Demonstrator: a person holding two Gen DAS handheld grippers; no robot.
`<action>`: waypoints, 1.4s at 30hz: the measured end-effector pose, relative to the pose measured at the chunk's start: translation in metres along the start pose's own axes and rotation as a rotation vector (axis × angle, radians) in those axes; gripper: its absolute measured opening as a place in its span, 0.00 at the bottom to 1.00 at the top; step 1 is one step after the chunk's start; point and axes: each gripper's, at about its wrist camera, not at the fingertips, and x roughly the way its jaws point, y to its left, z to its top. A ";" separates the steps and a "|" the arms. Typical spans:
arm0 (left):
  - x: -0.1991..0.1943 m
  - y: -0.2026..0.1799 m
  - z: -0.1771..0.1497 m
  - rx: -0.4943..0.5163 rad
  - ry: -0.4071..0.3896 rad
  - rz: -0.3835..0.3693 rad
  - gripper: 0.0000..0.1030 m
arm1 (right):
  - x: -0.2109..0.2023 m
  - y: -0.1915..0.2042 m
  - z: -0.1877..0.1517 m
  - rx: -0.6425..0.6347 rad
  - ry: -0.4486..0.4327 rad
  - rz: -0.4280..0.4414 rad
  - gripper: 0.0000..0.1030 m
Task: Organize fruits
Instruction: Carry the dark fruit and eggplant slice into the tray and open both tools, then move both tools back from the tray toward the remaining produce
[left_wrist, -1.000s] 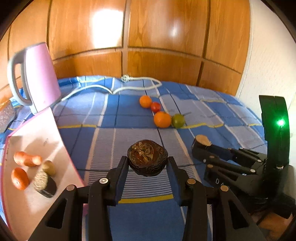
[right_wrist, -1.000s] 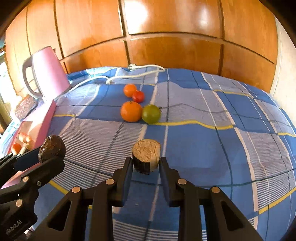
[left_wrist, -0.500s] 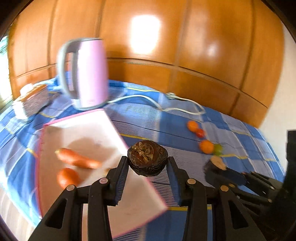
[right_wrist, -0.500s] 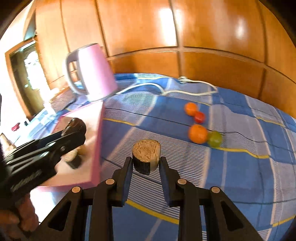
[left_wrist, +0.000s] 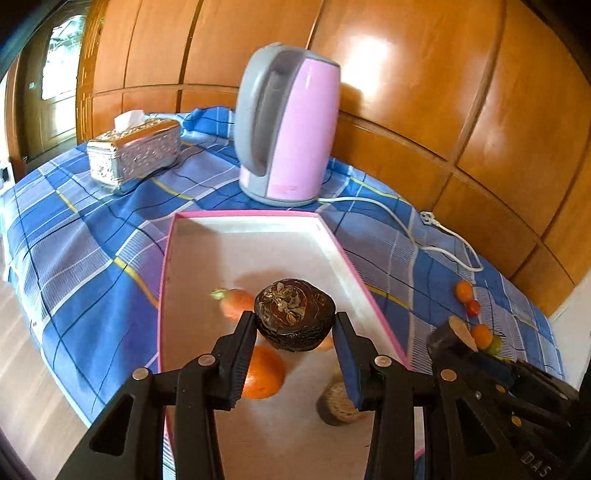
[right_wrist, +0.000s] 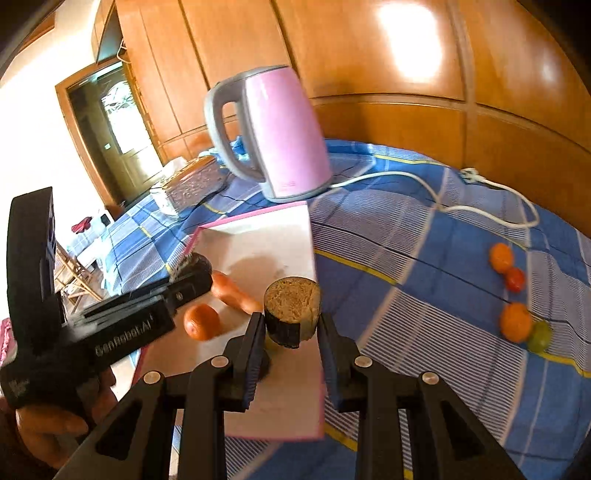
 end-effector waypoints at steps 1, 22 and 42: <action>0.001 0.002 -0.001 -0.005 0.004 0.002 0.42 | 0.004 0.002 0.002 -0.005 0.004 0.005 0.29; -0.007 -0.005 -0.012 0.006 0.001 0.062 0.45 | 0.005 -0.005 -0.027 0.107 0.048 -0.023 0.34; -0.014 -0.053 -0.035 0.145 0.024 0.012 0.45 | -0.027 -0.036 -0.039 0.177 -0.022 -0.139 0.34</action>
